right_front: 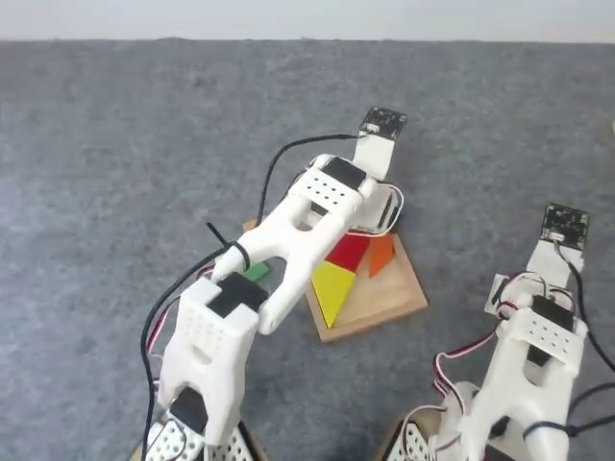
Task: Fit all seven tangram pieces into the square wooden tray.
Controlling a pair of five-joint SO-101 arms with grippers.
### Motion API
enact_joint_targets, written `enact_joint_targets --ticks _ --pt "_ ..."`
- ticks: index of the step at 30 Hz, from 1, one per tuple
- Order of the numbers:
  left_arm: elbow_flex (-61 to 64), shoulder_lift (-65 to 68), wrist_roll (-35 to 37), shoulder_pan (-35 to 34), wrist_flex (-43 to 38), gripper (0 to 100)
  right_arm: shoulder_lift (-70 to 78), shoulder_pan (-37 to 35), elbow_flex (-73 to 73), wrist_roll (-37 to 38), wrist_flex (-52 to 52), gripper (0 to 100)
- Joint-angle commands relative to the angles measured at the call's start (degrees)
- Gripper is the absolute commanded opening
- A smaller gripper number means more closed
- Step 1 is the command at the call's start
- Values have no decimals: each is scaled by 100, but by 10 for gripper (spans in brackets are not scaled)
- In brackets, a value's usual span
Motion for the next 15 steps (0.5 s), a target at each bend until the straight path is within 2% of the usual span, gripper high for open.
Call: enact_joint_targets --ticks 1,15 --pt "-163 -422 -79 -79 35 235 -180 -48 -281 -9 -119 187" --pt "-145 158 -369 -79 -35 231 -180 -48 -281 -9 -119 187"
